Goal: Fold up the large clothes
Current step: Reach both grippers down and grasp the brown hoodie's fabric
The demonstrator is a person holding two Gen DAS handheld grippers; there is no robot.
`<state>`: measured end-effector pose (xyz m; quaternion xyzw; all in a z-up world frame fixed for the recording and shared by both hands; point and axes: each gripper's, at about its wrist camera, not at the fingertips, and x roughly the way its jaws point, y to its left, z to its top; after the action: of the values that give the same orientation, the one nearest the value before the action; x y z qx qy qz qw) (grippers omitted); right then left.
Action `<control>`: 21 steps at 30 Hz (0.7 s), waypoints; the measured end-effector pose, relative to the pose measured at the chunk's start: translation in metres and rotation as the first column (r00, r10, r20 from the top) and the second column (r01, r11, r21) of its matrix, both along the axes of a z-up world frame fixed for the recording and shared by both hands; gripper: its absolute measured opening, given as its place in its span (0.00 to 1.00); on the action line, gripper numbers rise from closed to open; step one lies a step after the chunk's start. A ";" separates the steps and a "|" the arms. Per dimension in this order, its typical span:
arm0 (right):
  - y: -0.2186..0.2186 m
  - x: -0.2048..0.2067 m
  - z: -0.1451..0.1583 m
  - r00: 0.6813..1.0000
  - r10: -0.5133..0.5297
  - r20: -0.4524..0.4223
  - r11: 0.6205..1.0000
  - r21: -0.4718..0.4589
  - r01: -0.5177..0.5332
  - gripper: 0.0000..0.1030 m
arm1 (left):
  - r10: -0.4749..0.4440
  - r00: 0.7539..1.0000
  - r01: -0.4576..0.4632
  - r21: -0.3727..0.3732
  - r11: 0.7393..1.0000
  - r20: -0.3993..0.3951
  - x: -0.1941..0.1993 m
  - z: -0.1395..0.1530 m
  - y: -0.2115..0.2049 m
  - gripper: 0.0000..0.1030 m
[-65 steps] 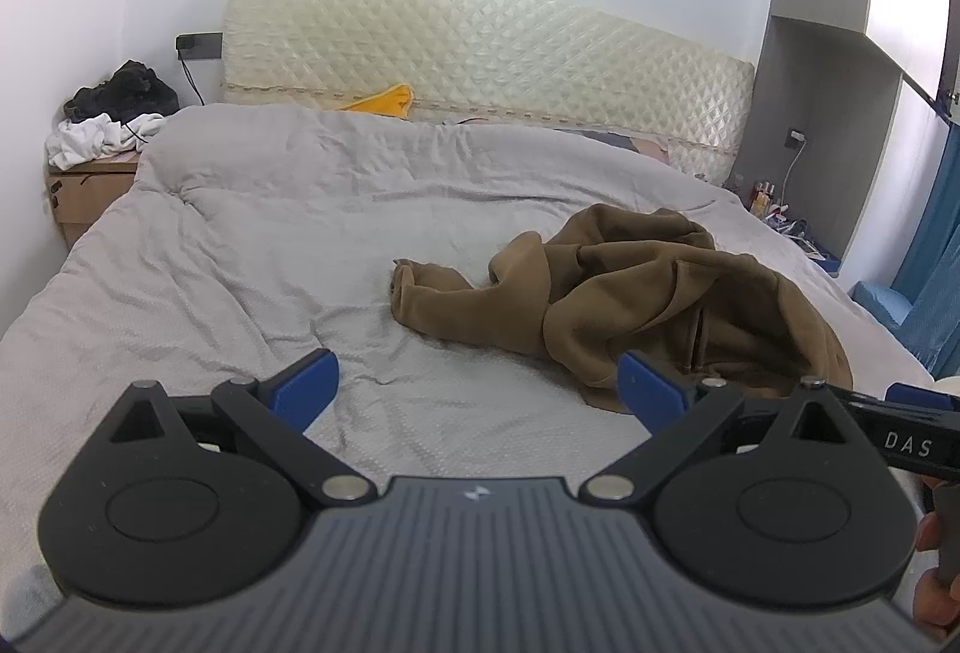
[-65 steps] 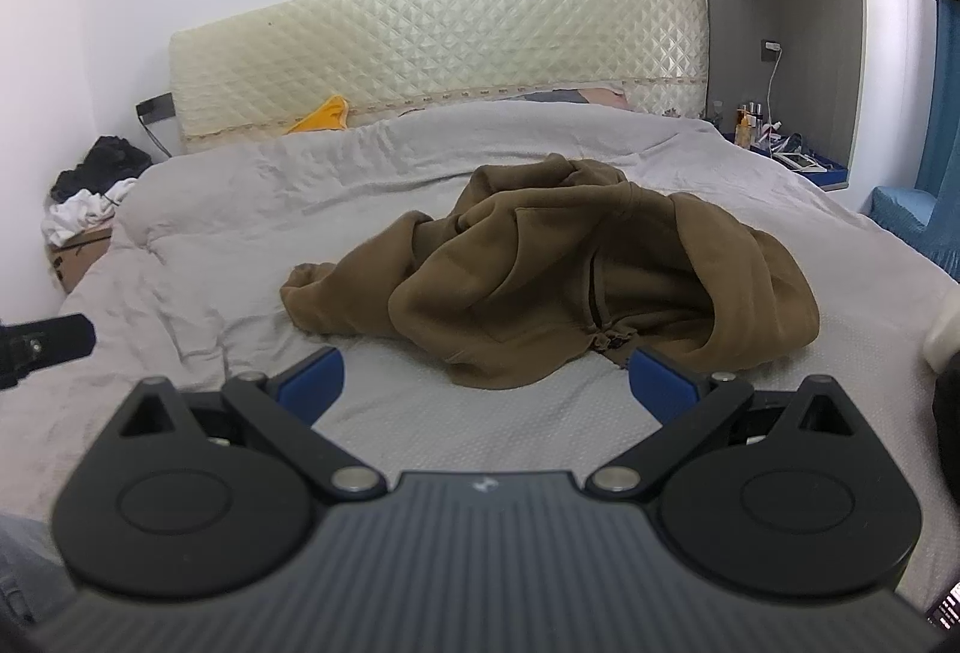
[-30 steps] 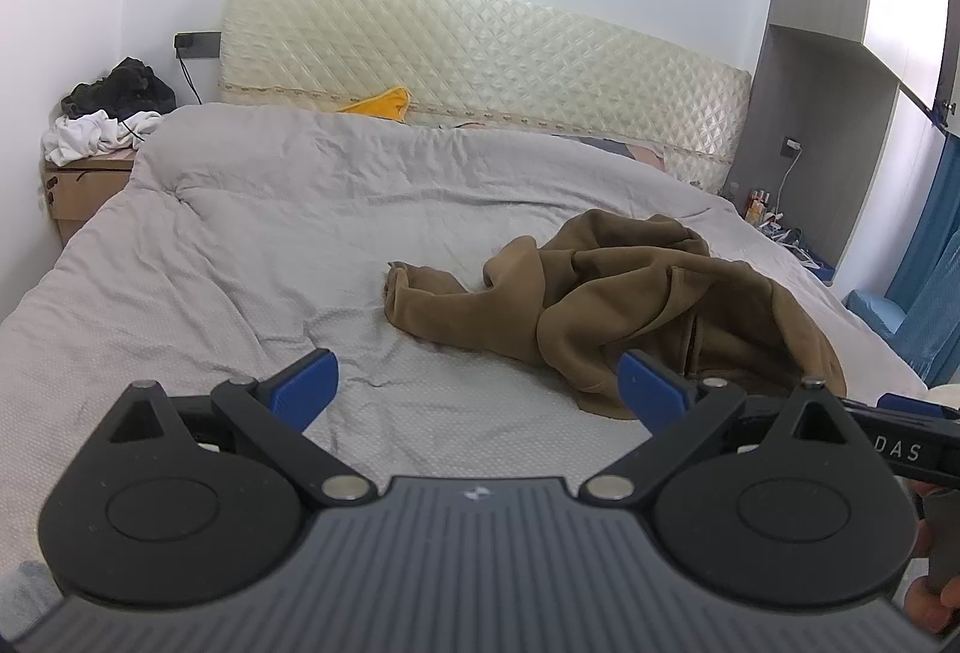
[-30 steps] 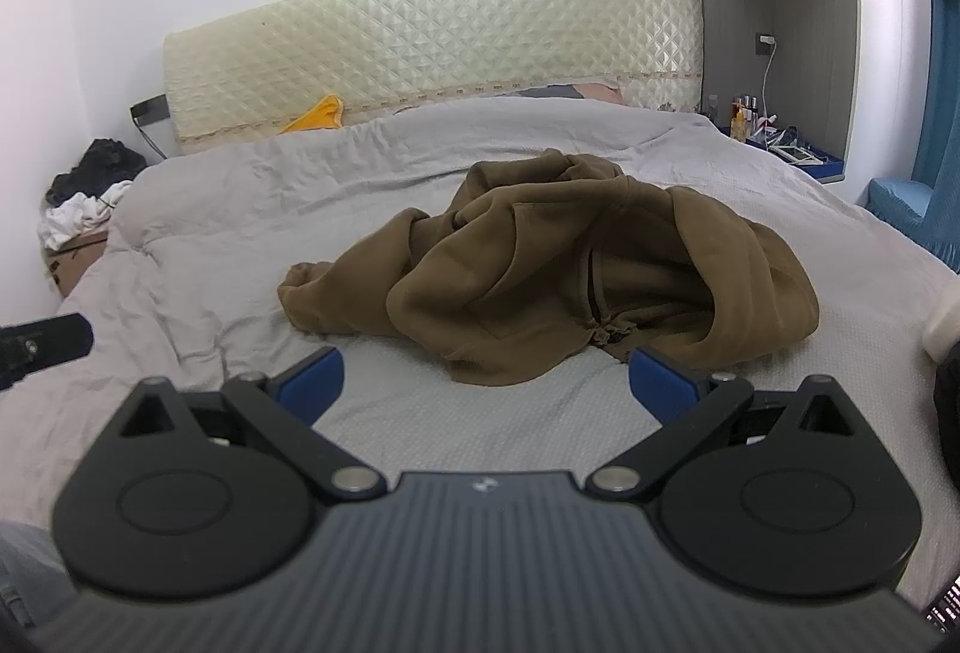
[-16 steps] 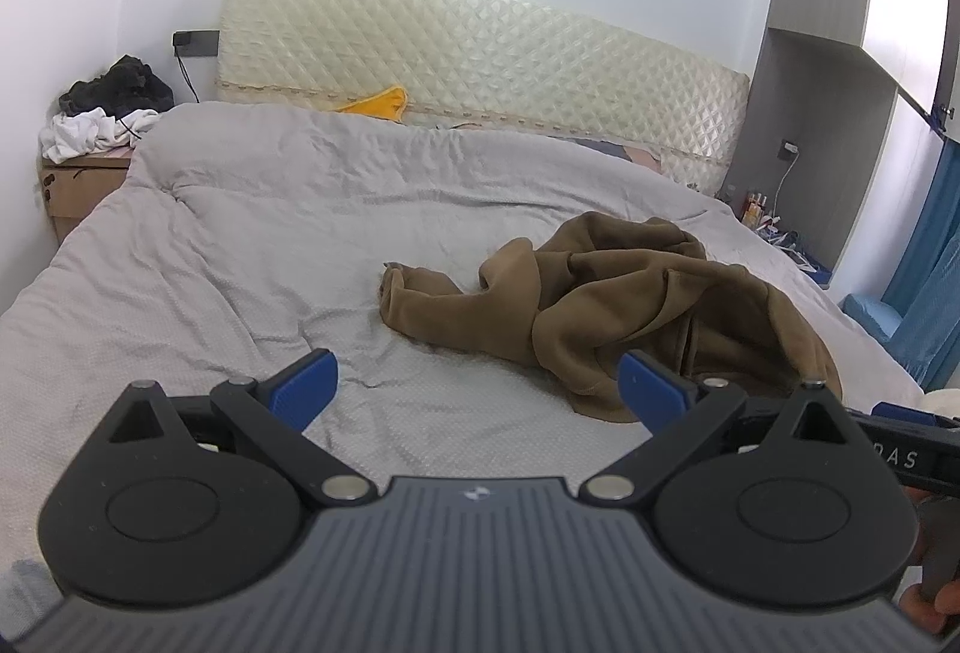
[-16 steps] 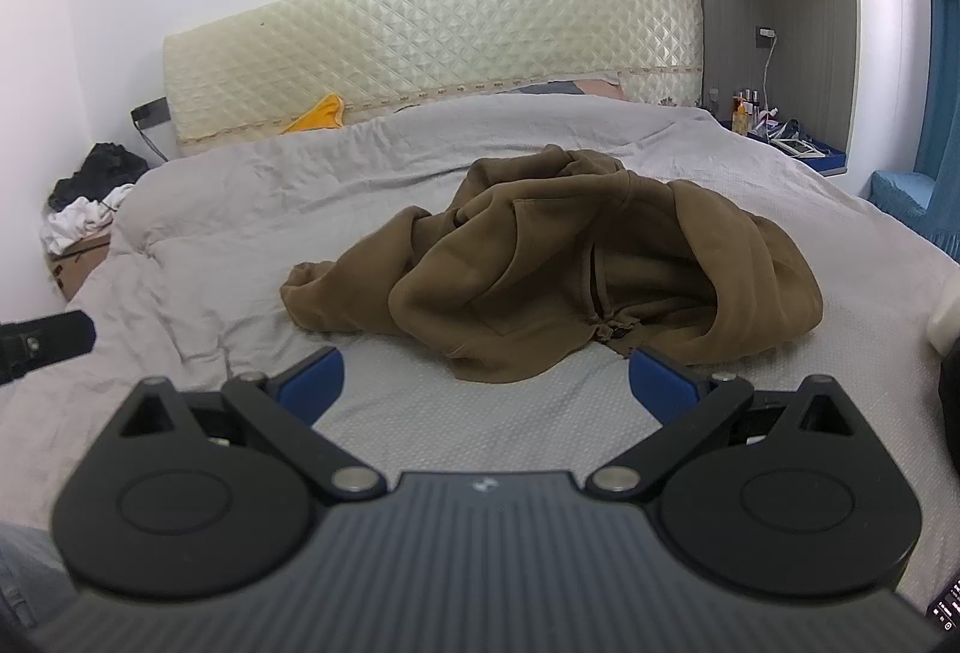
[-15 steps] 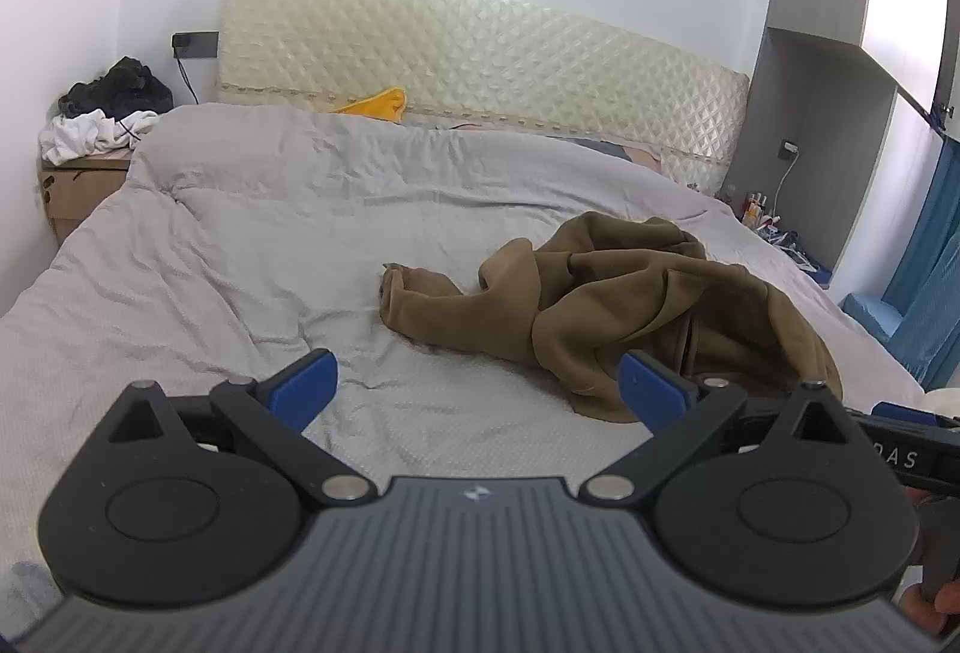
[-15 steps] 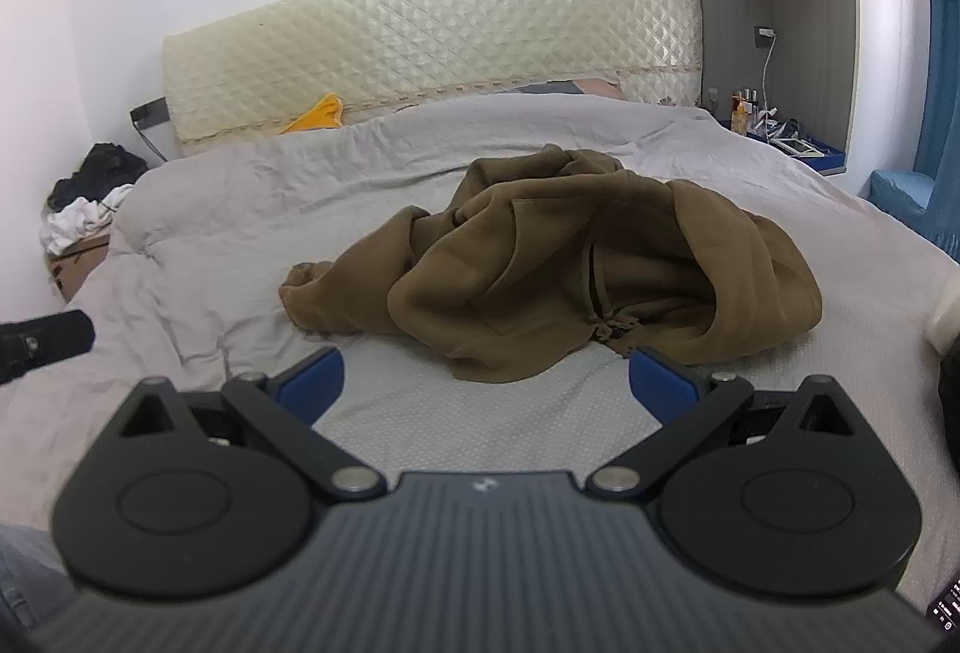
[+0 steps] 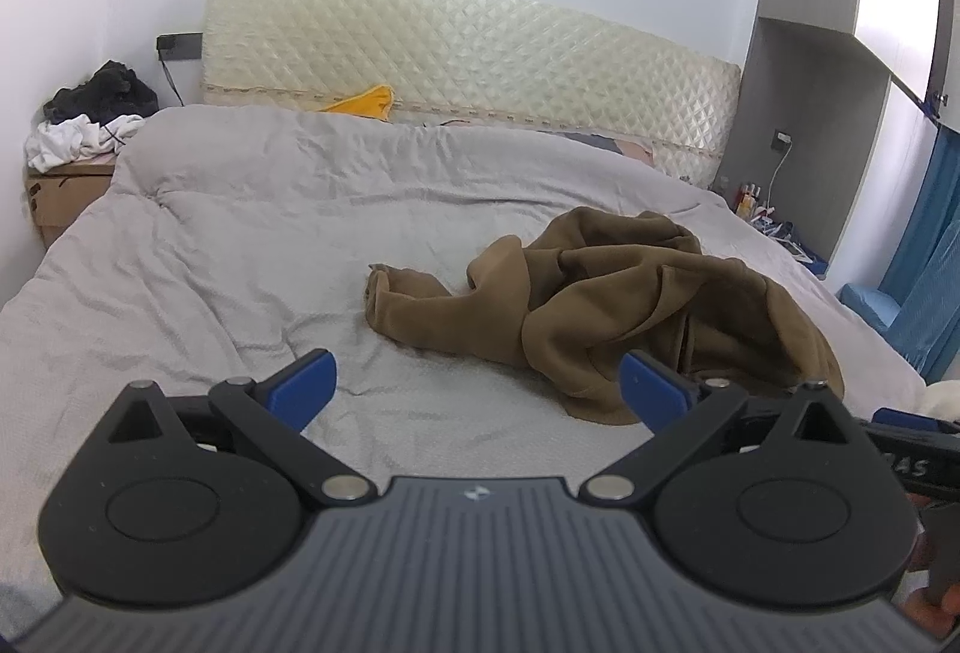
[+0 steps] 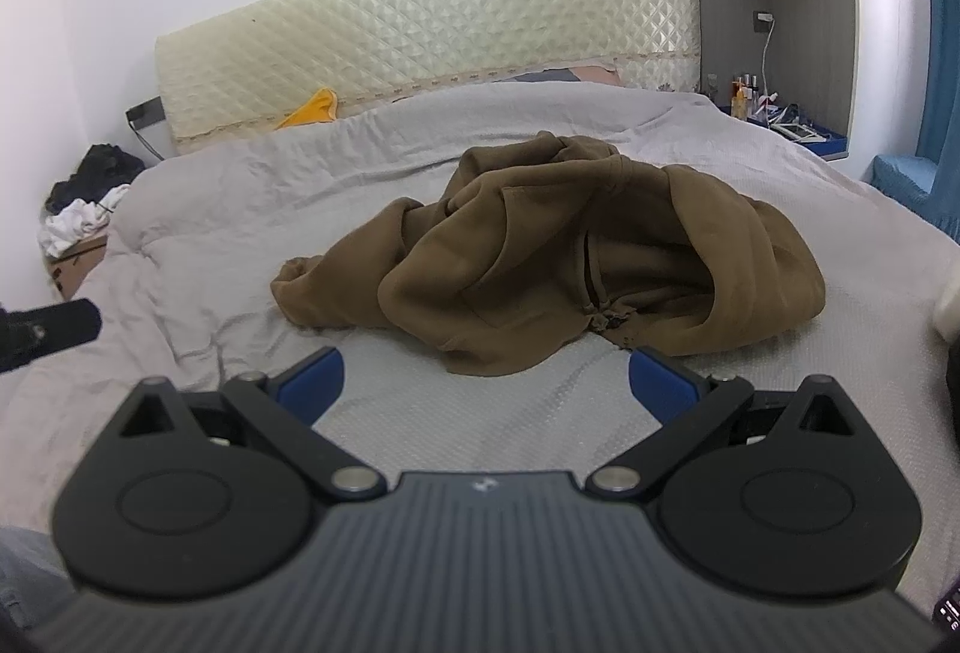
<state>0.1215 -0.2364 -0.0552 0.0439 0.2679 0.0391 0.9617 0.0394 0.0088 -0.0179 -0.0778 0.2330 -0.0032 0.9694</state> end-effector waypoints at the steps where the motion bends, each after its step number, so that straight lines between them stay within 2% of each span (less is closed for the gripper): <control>1: -0.003 0.003 0.001 1.000 0.005 0.003 1.000 0.011 -0.005 1.00 | -0.006 1.000 0.006 0.001 1.000 0.003 0.006 0.000 0.000 0.99; 5: -0.023 0.019 0.009 0.999 0.017 0.028 0.999 0.046 -0.018 1.00 | -0.022 1.000 0.022 0.005 1.000 0.008 0.037 0.005 -0.002 0.99; 10: -0.052 0.056 0.017 0.999 0.012 0.036 0.998 0.062 -0.014 1.00 | -0.053 0.999 0.053 0.008 0.999 0.000 0.095 0.011 -0.008 0.99; 17: -0.093 0.135 0.014 1.000 0.015 -0.008 0.995 0.101 -0.014 1.00 | -0.110 0.993 0.110 0.003 0.994 -0.047 0.197 0.006 -0.026 0.99; 21: -0.110 0.187 0.010 0.999 0.027 -0.036 0.991 0.130 -0.022 0.97 | -0.142 0.985 0.140 -0.021 0.990 -0.102 0.266 -0.009 -0.029 0.99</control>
<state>0.3085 -0.3466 -0.0454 0.1037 0.2832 0.0673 0.9511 0.3056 -0.0198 -0.0268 -0.0677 0.2878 -0.0693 0.9528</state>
